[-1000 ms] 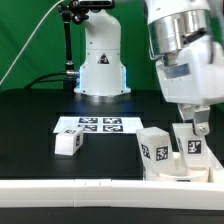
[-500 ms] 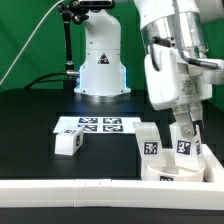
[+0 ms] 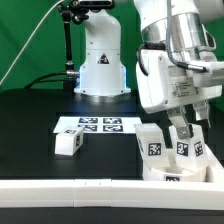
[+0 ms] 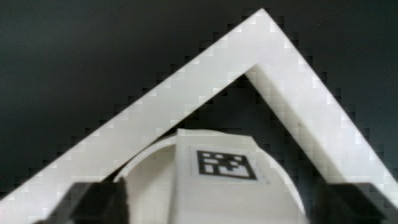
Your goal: Assemble stool
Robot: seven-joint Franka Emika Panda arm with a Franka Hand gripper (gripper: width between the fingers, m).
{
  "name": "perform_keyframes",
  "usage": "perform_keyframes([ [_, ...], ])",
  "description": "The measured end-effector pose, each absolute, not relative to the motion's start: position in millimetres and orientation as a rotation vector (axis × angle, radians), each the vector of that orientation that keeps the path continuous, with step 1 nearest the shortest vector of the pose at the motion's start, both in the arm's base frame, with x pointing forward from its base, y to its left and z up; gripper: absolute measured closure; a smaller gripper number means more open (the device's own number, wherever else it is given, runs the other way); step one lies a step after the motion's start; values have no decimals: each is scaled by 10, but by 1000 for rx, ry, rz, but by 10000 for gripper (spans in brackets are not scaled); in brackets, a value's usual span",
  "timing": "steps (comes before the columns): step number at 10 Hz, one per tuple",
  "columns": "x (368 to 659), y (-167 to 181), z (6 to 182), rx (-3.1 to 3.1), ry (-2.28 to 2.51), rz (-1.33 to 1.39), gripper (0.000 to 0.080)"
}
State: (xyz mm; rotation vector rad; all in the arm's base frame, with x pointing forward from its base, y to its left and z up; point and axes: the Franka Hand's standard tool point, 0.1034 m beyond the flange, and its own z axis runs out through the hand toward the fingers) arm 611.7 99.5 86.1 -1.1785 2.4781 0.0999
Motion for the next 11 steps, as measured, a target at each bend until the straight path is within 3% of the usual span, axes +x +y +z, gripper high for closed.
perform_keyframes([
  [1,6132,988,942,-1200,2453,82,175],
  [3,6158,992,1089,-1253,2400,60,155],
  [8,6114,1031,1020,-1750,2131,4,150],
  [11,6138,1027,1104,-2104,1804,-45,150],
])
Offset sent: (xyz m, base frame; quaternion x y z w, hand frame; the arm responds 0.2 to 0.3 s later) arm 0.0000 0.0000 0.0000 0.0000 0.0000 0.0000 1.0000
